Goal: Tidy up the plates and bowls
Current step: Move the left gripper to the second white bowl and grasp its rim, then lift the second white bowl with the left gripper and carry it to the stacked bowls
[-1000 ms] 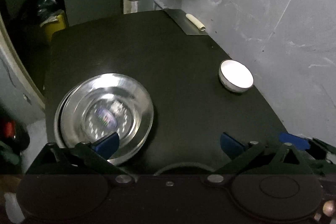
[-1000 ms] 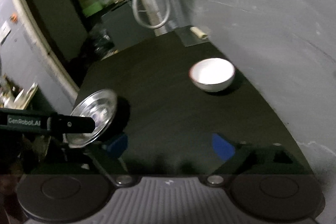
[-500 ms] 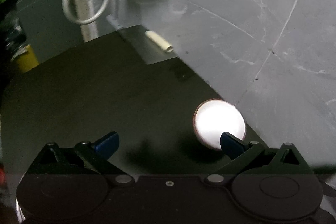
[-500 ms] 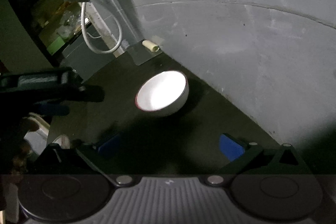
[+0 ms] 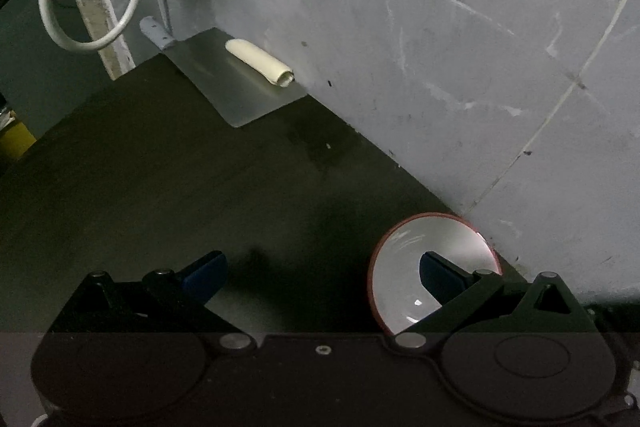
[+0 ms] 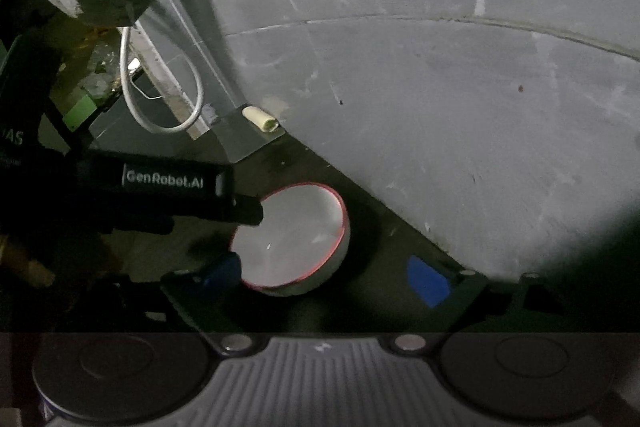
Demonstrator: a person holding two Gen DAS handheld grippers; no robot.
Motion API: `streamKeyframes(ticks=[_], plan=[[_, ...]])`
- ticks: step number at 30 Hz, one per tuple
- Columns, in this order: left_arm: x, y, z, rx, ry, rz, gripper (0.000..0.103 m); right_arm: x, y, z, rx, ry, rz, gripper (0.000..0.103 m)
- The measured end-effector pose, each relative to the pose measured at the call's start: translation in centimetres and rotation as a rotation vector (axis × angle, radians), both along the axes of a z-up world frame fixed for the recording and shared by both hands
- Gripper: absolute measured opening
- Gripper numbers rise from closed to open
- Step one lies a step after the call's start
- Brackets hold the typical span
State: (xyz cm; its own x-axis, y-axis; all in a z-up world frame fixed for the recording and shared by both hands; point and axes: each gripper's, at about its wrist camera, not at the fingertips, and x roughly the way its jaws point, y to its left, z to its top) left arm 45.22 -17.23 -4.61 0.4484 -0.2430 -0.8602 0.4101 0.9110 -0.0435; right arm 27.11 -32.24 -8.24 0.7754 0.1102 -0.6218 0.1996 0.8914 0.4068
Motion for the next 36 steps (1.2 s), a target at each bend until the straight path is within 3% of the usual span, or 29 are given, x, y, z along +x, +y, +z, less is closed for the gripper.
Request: streamKeyframes(ticks=[5, 11, 14, 16, 18, 22, 28, 36], plan=[[0.5, -0.3, -0.8, 0.003, 0.034, -0.003, 0.091, 0.7, 0.0, -0.2, -0.008, 0.008, -0.006, 0.080], [0.2, -0.6, -1.4, -0.006, 0.069, -0.004, 0.068, 1.6, 0.1, -0.5, -0.002, 0.026, 0.019, 0.058], [0.0, -0.8, -1.5, -0.024, 0.089, -0.015, 0.055, 1.8, 0.0, -0.7, 0.005, 0.032, 0.025, 0.048], [0.0, -0.8, -1.7, -0.044, 0.107, -0.016, 0.041, 1.9, -0.1, -0.9, 0.008, 0.040, 0.028, 0.041], [0.0, -0.6, -1.9, -0.066, 0.125, -0.006, 0.036, 1.9, -0.2, -1.0, 0.012, 0.040, 0.030, 0.038], [-0.3, -0.3, -1.8, -0.128, 0.148, -0.003, 0.014, 1.8, 0.0, -0.8, 0.007, 0.036, 0.039, 0.033], [-1.7, 0.1, -1.4, -0.131, 0.131, 0.009, 0.012, 1.1, 0.0, -0.8, 0.015, 0.041, 0.038, 0.024], [-4.2, 1.4, 0.8, -0.175, 0.071, 0.027, 0.012, -1.1, 0.7, 1.0, 0.012, -0.018, 0.048, 0.023]])
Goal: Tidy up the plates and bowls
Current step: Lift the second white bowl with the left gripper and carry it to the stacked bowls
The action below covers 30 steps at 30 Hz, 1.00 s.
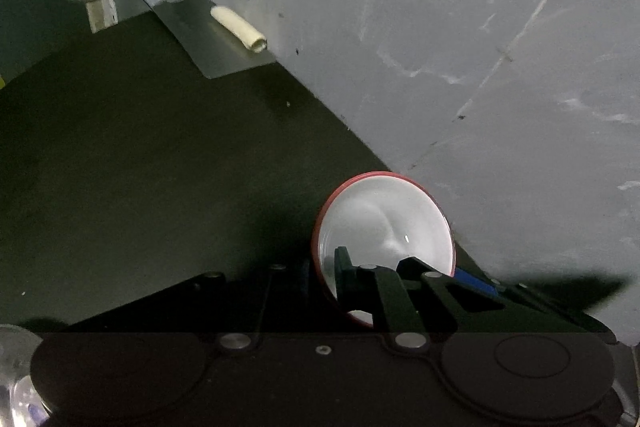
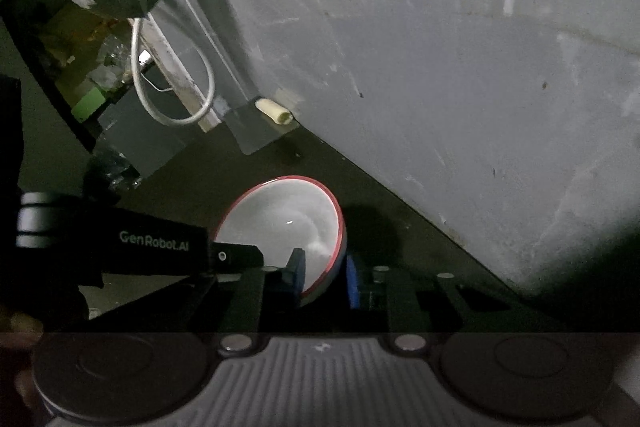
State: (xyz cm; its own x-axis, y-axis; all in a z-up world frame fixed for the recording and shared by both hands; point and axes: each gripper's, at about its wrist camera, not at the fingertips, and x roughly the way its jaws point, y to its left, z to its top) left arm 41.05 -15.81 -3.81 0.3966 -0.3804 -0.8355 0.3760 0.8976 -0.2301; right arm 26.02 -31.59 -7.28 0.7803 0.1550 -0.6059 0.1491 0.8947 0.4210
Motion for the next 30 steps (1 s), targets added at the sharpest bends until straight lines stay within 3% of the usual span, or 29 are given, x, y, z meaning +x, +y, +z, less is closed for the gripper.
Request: streamKeyframes(ticks=[14, 30], plan=[[-7.1, 3.9, 5.2, -0.111, -0.126, 0.029, 0.012, -5.2, 1.8, 5.5, -0.028, -0.104, 0.071, 0.023], [-14.9, 9.5, 6.1, -0.223, -0.151, 0.133, 0.012, -11.2, 5.9, 9.1, -0.121, -0.132, 0.250, 0.023]])
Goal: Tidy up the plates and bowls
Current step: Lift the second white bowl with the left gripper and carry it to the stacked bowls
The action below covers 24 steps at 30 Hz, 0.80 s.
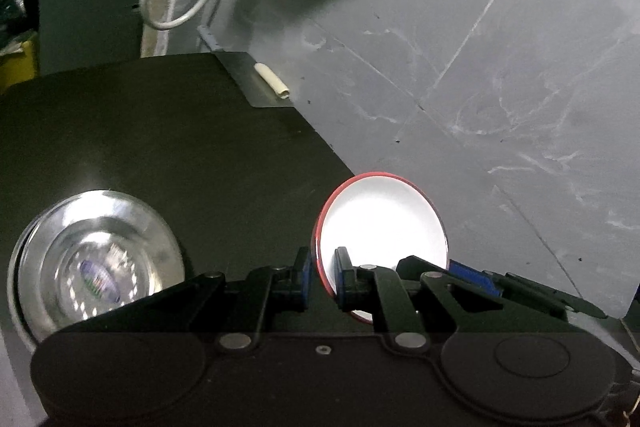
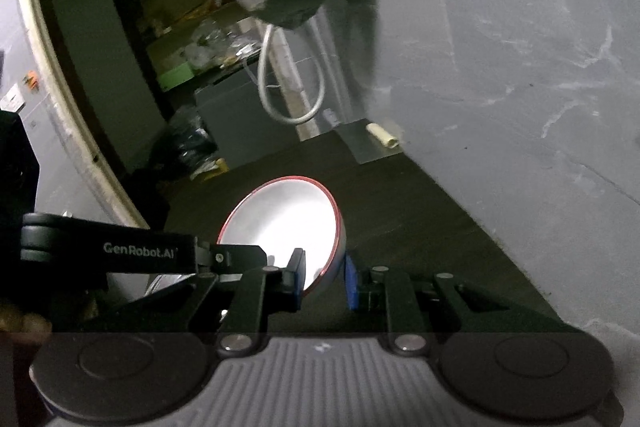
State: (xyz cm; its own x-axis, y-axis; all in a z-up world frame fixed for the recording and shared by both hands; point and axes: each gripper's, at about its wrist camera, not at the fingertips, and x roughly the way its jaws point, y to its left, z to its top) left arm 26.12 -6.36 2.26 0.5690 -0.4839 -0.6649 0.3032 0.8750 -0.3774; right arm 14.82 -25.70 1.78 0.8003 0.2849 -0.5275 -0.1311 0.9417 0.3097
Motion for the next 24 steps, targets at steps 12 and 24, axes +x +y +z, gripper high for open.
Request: streamKeyframes(ticks=[12, 24], plan=[[-3.8, 3.8, -0.9, -0.022, 0.025, 0.069, 0.012, -2.1, 3.4, 0.5, -0.053, 0.029, 0.136, 0.023], [-6.3, 5.1, -2.4, 0.024, 0.068, 0.052, 0.014, -3.4, 5.0, -0.3, -0.082, 0.097, 0.237, 0.023]])
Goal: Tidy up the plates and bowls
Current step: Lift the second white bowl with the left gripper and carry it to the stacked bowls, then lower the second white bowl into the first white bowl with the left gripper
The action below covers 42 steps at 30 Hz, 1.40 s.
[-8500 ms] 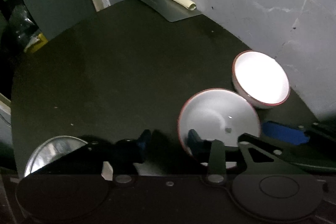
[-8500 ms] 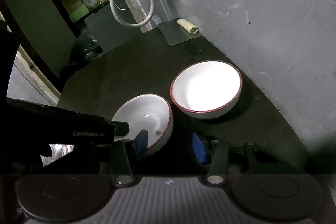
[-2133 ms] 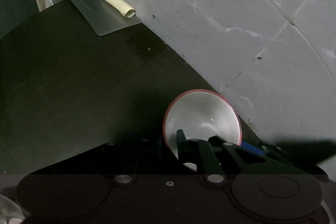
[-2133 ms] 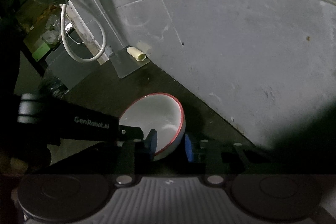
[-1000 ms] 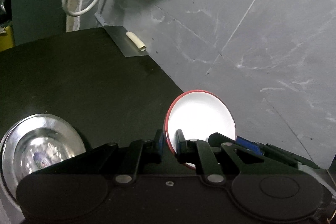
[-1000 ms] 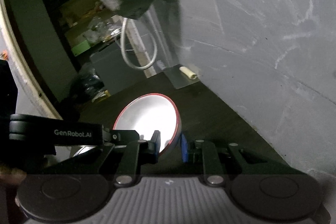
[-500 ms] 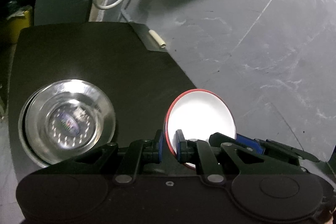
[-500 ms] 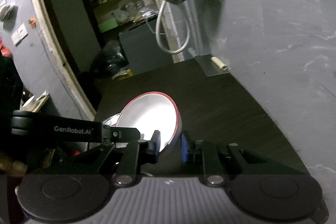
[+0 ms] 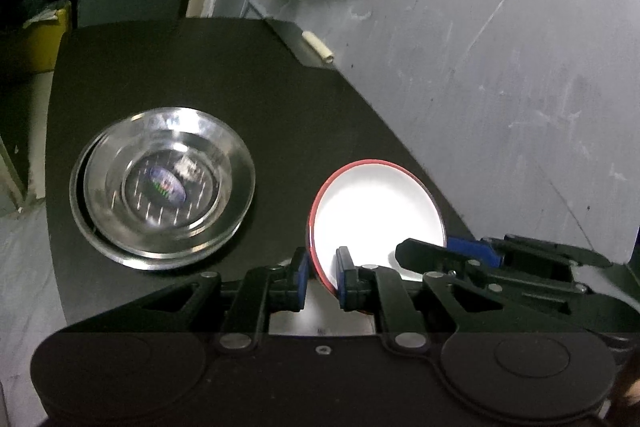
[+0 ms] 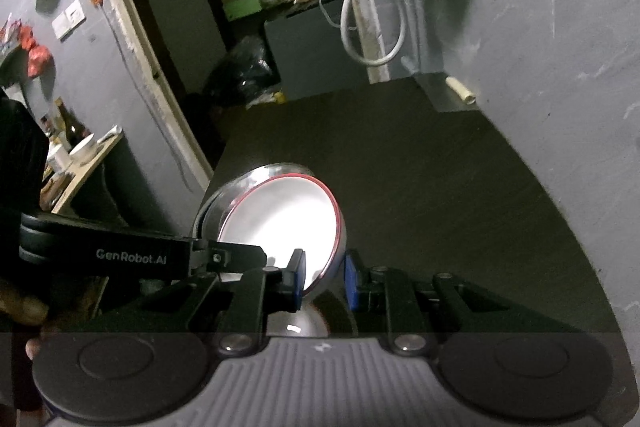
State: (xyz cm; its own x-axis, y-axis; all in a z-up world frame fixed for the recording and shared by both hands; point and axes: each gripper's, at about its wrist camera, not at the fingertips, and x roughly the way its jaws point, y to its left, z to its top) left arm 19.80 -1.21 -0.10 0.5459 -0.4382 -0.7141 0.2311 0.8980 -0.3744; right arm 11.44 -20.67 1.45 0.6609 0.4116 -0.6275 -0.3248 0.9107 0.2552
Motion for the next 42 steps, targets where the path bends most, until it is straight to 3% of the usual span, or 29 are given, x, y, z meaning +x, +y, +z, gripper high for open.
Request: streamKeyframes(ticks=[10, 23, 42], plan=[[-1.1, -0.2, -1.2, 0.008, 0.048, -0.027, 0.018, -0.8, 0.2, -0.8, -0.024, 0.056, 0.032, 0.023], [-2.2, -1.1, -2.2, 0.090, 0.124, -0.045, 0.020, -0.6, 1.2, -2.3, -0.065, 0.148, 0.079, 0.023], [-2.1, -1.7, -2.2, 0.160, 0.146, -0.053, 0.020, 0.5, 1.9, -3.4, -0.083, 0.216, 0.115, 0.023]])
